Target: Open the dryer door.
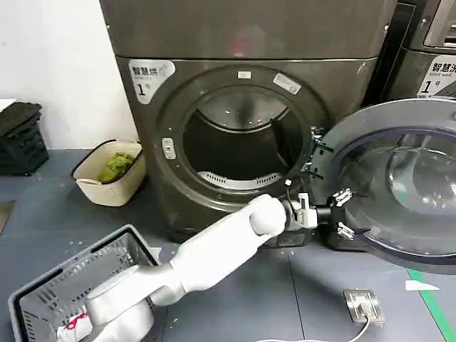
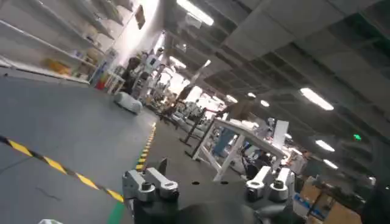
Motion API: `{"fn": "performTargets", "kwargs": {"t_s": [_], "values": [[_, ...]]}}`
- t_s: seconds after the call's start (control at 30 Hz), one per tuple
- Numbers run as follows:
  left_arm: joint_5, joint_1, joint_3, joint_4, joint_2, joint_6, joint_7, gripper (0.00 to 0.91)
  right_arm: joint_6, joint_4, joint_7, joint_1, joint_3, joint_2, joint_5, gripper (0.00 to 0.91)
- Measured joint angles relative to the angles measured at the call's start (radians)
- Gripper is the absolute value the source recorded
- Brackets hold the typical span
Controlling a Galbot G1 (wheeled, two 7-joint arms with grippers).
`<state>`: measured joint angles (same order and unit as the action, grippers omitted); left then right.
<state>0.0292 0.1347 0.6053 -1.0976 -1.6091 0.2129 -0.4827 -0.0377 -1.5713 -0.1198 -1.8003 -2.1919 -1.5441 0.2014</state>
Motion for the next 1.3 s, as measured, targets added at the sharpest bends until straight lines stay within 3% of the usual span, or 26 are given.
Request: {"fn": "performTargets", "kwargs": {"t_s": [0.3, 0.53, 1.07, 1.3], "values": [[0.001, 0.016, 0.014, -0.078, 0.0, -0.064, -0.019, 0.907, -0.006, 0.018, 0.002, 0.01, 0.0, 0.02, -0.003, 0.907], [-0.021, 0.011, 0.057, -0.22, 0.019, -0.032, -0.034, 0.907, -0.005, 0.035, 0.01, 0.013, 0.002, 0.038, -0.003, 0.907], [-0.088, -0.048, 0.159, -0.515, 0.471, 0.155, -0.035, 0.907, 0.002, 0.051, 0.027, 0.032, 0.041, 0.071, -0.004, 0.907], [-0.206, -0.081, 0.196, -0.635, 0.669, 0.264, -0.035, 0.907, 0.017, 0.069, 0.034, 0.035, 0.06, 0.087, -0.005, 0.907]]}}
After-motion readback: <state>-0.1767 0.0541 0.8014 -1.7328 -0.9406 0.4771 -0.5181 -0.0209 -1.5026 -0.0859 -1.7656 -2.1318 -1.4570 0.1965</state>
